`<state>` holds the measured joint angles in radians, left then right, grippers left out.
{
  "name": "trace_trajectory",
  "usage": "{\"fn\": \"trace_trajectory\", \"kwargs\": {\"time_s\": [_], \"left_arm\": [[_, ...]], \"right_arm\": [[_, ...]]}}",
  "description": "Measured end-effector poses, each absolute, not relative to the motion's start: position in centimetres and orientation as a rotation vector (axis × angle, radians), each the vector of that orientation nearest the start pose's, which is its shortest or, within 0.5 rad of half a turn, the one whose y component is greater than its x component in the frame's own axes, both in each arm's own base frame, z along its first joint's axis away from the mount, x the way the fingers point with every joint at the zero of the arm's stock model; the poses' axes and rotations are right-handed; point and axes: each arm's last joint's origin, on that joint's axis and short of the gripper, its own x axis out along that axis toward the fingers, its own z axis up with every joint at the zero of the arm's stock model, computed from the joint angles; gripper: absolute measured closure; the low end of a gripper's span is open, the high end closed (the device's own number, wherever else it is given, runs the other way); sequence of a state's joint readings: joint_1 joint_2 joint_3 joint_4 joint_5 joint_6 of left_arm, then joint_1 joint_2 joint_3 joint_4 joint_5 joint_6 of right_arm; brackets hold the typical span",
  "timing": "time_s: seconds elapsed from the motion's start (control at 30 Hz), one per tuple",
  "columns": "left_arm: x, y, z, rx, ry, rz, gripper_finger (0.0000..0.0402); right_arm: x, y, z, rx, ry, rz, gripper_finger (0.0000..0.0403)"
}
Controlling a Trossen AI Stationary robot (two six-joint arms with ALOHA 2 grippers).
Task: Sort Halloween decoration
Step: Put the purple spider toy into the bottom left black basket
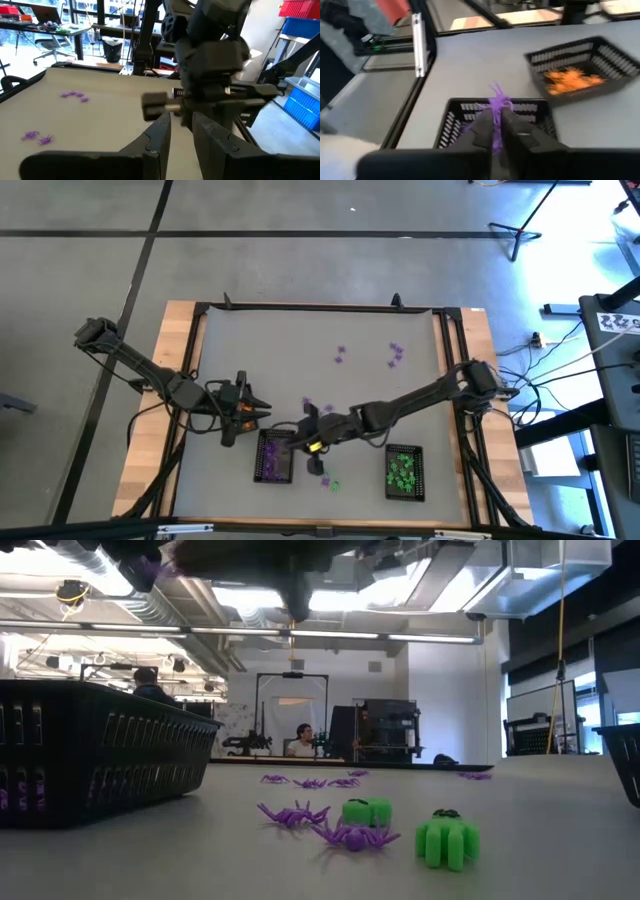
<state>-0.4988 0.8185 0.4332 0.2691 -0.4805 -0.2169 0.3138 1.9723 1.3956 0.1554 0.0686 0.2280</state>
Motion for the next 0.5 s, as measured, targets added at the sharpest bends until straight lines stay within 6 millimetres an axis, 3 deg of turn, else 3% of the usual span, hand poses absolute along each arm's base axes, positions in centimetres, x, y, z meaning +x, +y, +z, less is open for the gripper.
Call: {"fn": "trace_trajectory", "kwargs": {"time_s": [0.13, 0.33, 0.5], "left_arm": [[16.6, -7.5, 24.8, -0.157, 0.114, -0.006, 0.0327], [16.6, -7.5, 24.7, -0.155, 0.117, -0.005, 0.0327], [16.6, -7.5, 24.7, -0.155, 0.117, -0.006, 0.0327]], "right_arm": [[44.0, 14.2, 21.4, 0.125, 0.468, 0.244, 0.0311], [44.6, 13.5, 21.3, 0.038, 0.532, 0.044, 0.0207], [43.2, 12.1, 22.0, -0.031, 0.660, -0.141, 0.0183]]}}
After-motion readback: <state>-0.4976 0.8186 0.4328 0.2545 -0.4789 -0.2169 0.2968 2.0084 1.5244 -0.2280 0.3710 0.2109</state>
